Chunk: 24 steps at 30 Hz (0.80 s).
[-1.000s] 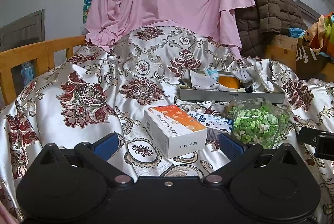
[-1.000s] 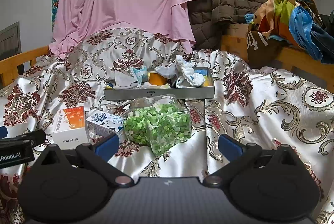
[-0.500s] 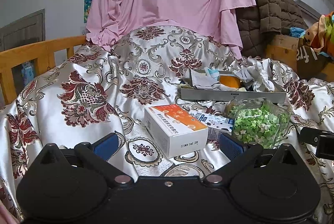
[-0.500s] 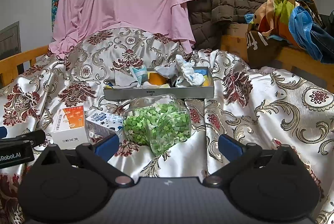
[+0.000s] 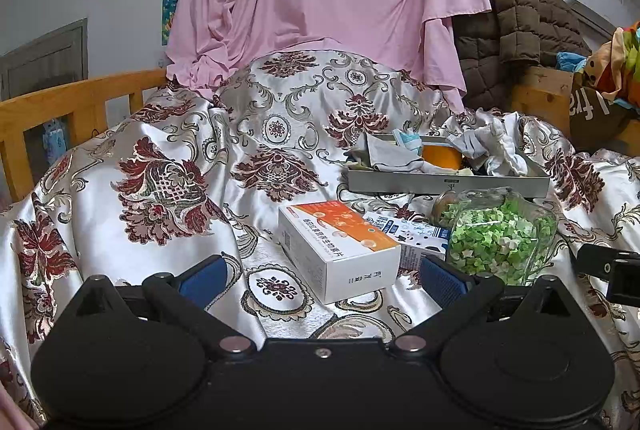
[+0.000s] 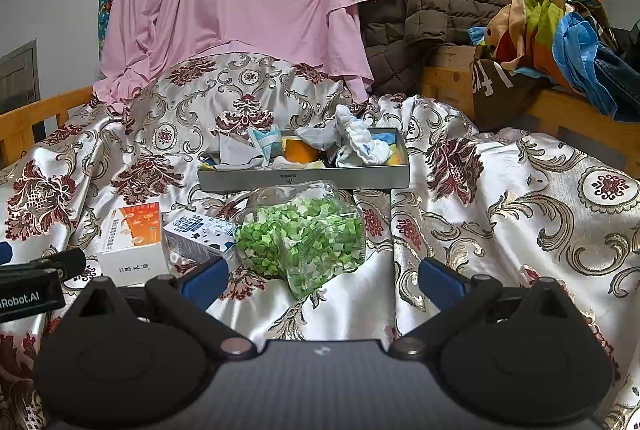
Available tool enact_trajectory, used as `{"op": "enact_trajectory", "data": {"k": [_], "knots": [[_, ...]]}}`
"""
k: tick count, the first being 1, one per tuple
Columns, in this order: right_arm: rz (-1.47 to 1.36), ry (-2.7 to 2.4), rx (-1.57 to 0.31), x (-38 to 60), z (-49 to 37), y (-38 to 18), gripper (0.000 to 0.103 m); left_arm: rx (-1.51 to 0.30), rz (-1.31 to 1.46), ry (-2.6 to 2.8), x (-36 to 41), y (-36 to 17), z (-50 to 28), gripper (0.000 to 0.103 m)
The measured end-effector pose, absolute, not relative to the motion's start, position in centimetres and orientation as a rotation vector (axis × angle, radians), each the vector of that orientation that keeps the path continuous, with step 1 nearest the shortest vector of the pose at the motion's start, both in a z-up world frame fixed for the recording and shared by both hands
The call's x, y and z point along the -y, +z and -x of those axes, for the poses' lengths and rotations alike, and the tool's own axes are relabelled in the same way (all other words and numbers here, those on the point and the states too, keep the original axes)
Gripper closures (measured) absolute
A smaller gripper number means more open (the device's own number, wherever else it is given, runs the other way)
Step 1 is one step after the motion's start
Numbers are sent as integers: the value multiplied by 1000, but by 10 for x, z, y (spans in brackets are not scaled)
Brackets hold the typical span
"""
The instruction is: Organize soft objects
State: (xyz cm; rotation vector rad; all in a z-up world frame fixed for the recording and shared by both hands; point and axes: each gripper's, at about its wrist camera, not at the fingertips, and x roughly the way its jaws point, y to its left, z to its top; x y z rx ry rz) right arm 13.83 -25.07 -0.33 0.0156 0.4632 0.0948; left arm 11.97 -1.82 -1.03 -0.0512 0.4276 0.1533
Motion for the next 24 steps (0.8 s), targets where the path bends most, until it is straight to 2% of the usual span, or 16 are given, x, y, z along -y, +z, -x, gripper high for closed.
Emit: {"op": "enact_trajectory", "data": {"k": [24], "knots": [[-15, 95, -464, 251, -138, -3, 0, -431, 74, 115, 20, -4, -116, 1]]}}
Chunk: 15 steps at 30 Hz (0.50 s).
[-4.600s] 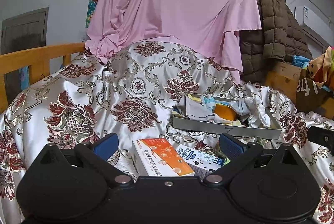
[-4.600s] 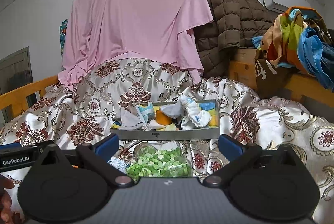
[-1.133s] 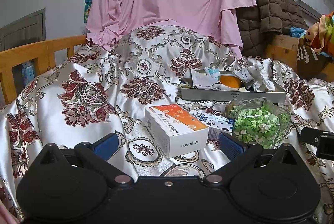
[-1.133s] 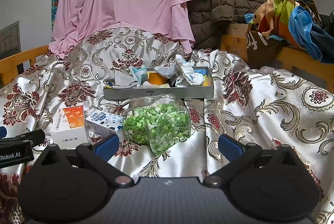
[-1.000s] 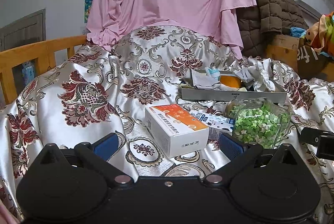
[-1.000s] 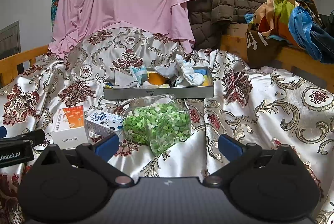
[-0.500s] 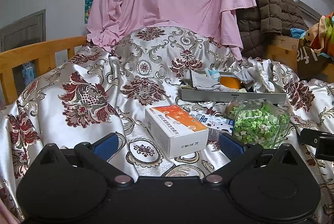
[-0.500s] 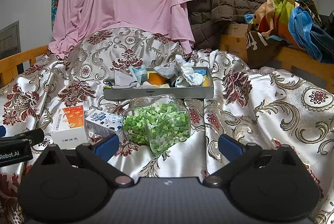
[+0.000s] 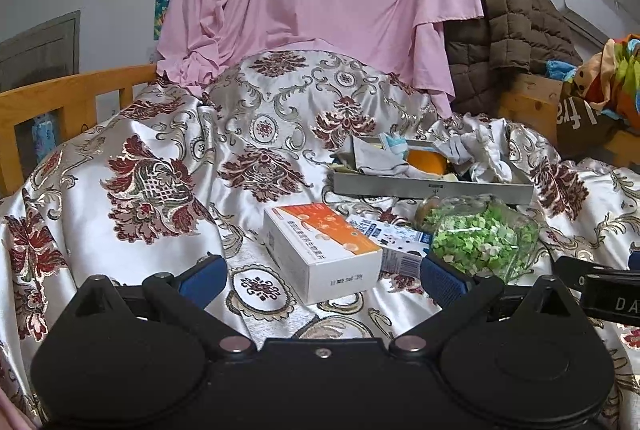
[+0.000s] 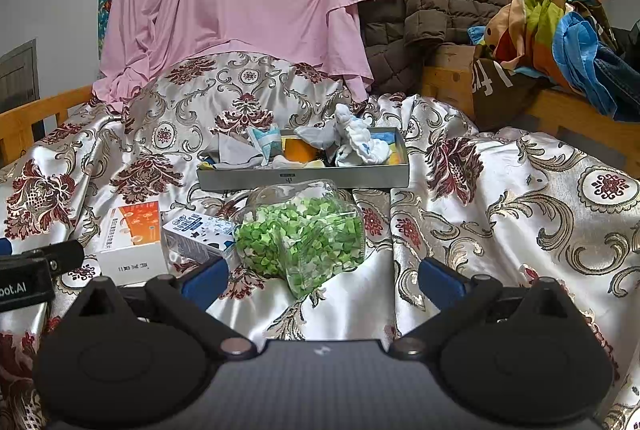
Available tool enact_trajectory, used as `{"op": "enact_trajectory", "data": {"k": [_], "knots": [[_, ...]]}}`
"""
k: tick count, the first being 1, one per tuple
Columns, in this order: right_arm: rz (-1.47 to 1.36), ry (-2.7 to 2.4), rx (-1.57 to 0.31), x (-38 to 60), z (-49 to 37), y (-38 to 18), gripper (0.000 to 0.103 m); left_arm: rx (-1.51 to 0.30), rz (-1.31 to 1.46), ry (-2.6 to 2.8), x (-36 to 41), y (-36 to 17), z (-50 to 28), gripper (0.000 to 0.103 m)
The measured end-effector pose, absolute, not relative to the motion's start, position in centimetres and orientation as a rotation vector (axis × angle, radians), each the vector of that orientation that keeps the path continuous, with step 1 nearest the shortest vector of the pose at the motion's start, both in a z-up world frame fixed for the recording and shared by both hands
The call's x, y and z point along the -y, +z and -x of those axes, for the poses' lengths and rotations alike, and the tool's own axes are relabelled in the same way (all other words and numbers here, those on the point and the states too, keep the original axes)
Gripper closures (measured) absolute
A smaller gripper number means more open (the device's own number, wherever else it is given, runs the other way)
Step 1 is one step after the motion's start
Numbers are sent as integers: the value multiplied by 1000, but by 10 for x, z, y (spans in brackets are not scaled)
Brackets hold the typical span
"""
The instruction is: Organize soft objects
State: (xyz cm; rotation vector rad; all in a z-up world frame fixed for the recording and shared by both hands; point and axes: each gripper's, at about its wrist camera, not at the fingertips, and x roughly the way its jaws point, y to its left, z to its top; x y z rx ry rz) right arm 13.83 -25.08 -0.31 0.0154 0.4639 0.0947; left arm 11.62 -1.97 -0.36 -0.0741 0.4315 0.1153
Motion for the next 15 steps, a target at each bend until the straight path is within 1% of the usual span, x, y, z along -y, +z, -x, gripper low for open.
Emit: {"op": "enact_trajectory", "data": {"k": [15], "knots": [[-16, 95, -467, 251, -138, -5, 0, -438, 72, 121, 21, -4, -118, 1]]}}
